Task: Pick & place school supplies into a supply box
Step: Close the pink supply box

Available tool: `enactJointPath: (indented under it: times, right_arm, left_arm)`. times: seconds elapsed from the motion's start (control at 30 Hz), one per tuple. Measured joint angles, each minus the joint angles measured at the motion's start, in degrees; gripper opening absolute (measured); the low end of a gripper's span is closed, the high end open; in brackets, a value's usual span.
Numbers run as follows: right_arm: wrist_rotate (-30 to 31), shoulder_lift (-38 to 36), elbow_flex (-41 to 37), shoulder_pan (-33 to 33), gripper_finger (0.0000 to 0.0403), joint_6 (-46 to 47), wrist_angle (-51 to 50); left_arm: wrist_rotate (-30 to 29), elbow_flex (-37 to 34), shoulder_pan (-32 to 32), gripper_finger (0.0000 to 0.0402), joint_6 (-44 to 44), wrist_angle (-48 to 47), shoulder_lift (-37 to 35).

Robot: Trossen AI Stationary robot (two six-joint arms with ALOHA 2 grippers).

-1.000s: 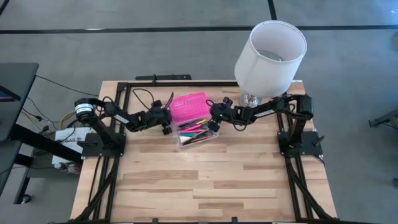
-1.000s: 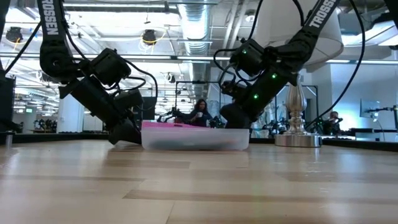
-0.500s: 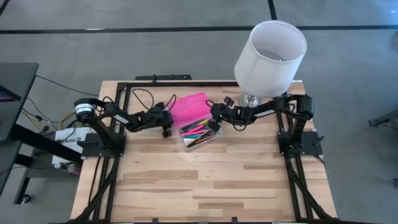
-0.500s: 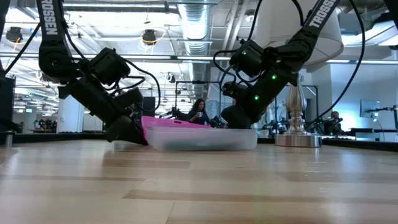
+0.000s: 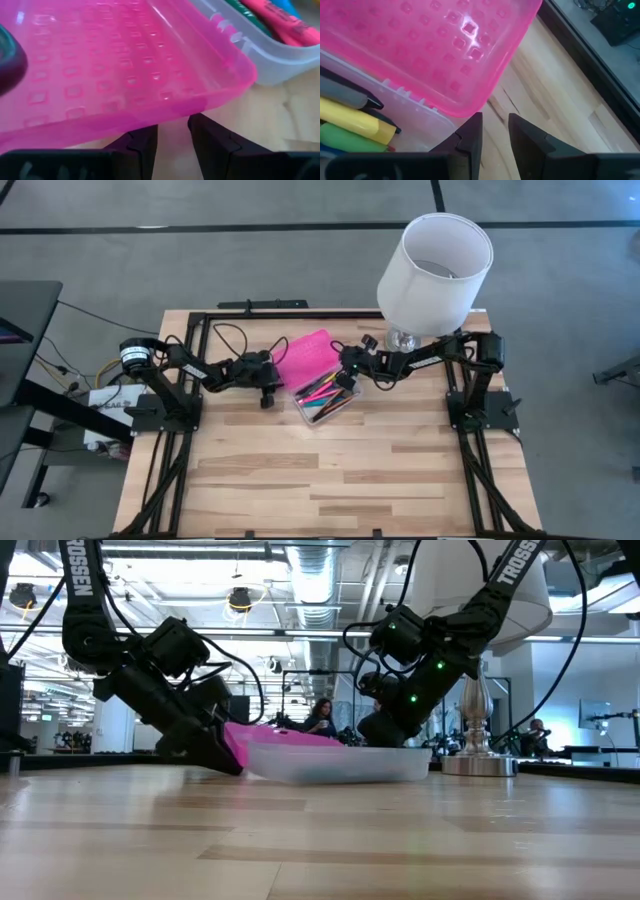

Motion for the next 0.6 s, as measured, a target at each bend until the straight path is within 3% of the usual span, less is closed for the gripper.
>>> enactJointPath:
  times: [0.2, 0.6]
  right_arm:
    - [-0.09, 0.0, -0.02, 0.0, 0.0091, -0.14, 0.04]
    - [0.14, -0.24, -0.2, 1.18, 0.0091, -2.58, 1.56]
  left_arm:
    - [2.72, 0.0, -0.77, 0.0114, -2.51, -0.46, 0.0]
    - [-2.66, -0.02, -1.4, 0.0114, -3.97, -0.7, -0.15]
